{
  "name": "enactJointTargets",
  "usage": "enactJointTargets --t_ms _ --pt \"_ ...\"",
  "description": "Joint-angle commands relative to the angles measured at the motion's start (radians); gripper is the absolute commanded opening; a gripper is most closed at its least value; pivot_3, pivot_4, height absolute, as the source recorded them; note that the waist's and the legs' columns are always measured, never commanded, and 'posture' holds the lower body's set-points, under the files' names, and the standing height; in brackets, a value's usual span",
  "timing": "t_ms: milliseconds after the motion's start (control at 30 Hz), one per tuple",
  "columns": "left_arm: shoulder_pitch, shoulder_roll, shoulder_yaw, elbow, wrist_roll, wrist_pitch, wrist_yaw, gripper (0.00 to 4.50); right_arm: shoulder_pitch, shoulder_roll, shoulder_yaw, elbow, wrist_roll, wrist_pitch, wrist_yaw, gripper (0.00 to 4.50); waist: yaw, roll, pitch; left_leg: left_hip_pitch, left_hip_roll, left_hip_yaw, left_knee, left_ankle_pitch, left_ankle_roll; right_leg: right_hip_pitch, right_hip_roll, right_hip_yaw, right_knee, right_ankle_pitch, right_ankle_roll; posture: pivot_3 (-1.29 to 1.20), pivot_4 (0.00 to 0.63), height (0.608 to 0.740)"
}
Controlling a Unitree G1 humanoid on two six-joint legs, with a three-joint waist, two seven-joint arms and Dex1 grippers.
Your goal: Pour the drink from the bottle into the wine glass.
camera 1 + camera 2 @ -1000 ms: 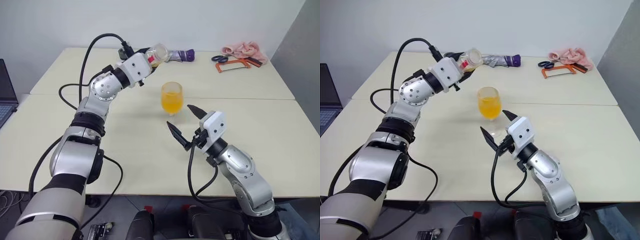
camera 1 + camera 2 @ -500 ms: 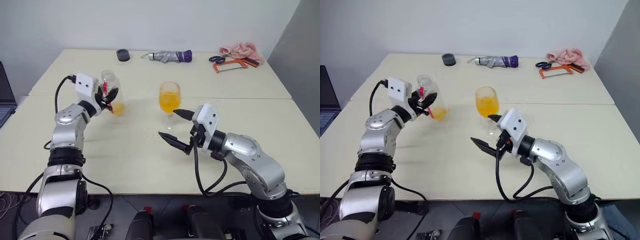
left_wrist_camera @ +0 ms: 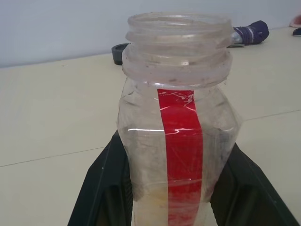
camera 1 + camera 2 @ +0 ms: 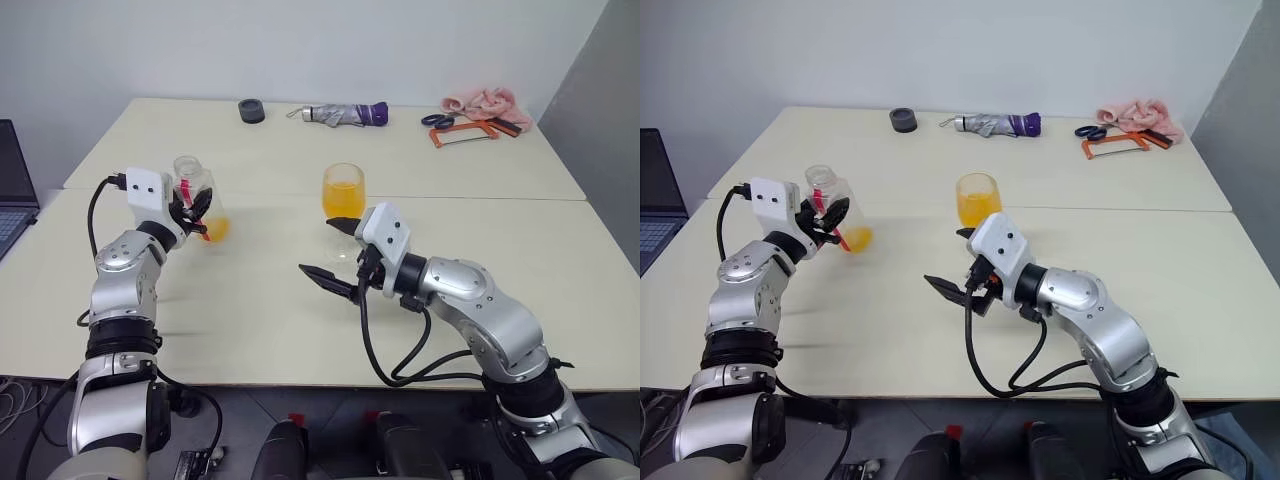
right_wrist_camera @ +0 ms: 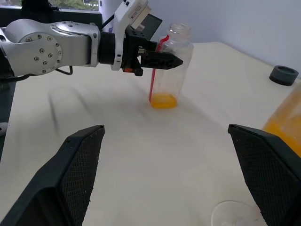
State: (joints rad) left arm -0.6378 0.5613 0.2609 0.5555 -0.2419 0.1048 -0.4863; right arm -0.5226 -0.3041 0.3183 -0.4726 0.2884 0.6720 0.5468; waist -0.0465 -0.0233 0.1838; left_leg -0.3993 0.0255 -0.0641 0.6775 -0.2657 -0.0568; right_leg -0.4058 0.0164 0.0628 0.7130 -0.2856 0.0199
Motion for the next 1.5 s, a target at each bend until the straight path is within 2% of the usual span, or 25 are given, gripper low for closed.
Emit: enactJointTargets --t_ms 33,167,200,433,667,833,967,1067,1200,1500 --pt "0.001 0.002 0.025 -0.015 -0.013 -0.007 0.013 2.97 -0.017 0.001 -0.009 -0.021 -0.002 -0.016 0.007 4.50 0.000 0.000 0.000 0.000 0.000 0.000 0.000 0.000 0.000 0.000 0.000 0.000 0.000 0.000 0.000 0.00 0.150 0.740" --pt "0.013 -0.001 0.022 -0.035 -0.013 -0.009 0.003 4.29 -0.012 0.000 -0.009 -0.026 0.000 -0.012 0.006 4.50 0.000 0.000 0.000 0.000 0.000 0.000 0.000 0.000 0.000 0.000 0.000 0.000 0.000 0.000 0.000 0.00 0.150 0.740" --pt "0.016 -0.003 0.022 -0.041 -0.014 -0.009 0.002 4.47 -0.011 0.000 -0.009 -0.027 0.000 -0.012 0.005 4.50 0.000 0.000 0.000 0.000 0.000 0.000 0.000 0.000 0.000 0.000 0.000 0.000 0.000 0.000 0.000 0.00 0.150 0.740" --pt "0.081 -0.015 0.022 -0.117 -0.005 -0.020 0.014 4.47 0.040 -0.032 0.006 -0.033 -0.020 -0.031 0.014 4.50 -0.001 0.000 0.000 0.000 0.000 0.000 0.000 0.000 0.000 0.000 0.000 0.000 0.000 0.000 0.000 0.00 0.150 0.740" --pt "0.214 -0.034 0.070 -0.238 -0.036 -0.011 0.058 4.47 0.246 -0.066 -0.016 -0.002 -0.076 -0.206 -0.006 4.50 0.000 0.000 0.000 0.000 0.001 0.001 -0.001 0.000 0.000 0.000 -0.001 0.001 -0.002 0.000 0.000 0.00 0.150 0.740" --pt "0.320 -0.054 0.092 -0.343 -0.063 0.034 0.089 4.47 0.371 -0.005 -0.055 0.098 -0.100 -0.347 -0.060 4.50 -0.001 -0.001 -0.001 0.001 0.002 0.001 -0.002 0.000 0.000 0.000 0.000 0.001 -0.002 0.000 0.000 0.00 0.150 0.740" --pt "0.438 -0.098 0.119 -0.482 -0.107 0.118 0.141 4.47 0.455 0.065 -0.143 0.168 -0.118 -0.469 -0.154 4.50 0.000 -0.002 -0.001 0.001 0.003 0.002 -0.002 0.000 0.000 0.000 -0.001 0.003 -0.002 0.000 0.000 0.00 0.150 0.740" --pt "0.520 -0.136 0.131 -0.594 -0.125 0.169 0.180 4.47 0.466 0.119 -0.227 0.211 -0.123 -0.532 -0.240 4.50 0.000 -0.002 -0.001 0.001 0.003 0.002 -0.002 0.000 0.000 0.000 -0.001 0.003 -0.002 0.000 0.000 0.00 0.150 0.740" --pt "0.590 -0.174 0.131 -0.700 -0.172 0.201 0.181 4.47 0.453 0.147 -0.277 0.268 -0.123 -0.568 -0.276 4.50 0.001 -0.002 -0.001 0.001 0.003 0.003 -0.002 0.000 0.000 0.000 -0.001 0.004 -0.002 -0.001 0.002 0.00 0.150 0.740" --pt "0.622 -0.173 0.124 -0.775 -0.187 0.246 0.188 4.47 0.419 0.154 -0.286 0.326 -0.123 -0.592 -0.258 4.50 0.001 -0.002 -0.001 0.003 0.001 0.006 -0.003 0.000 0.000 0.000 0.001 0.007 -0.002 -0.002 0.003 0.00 0.150 0.740"
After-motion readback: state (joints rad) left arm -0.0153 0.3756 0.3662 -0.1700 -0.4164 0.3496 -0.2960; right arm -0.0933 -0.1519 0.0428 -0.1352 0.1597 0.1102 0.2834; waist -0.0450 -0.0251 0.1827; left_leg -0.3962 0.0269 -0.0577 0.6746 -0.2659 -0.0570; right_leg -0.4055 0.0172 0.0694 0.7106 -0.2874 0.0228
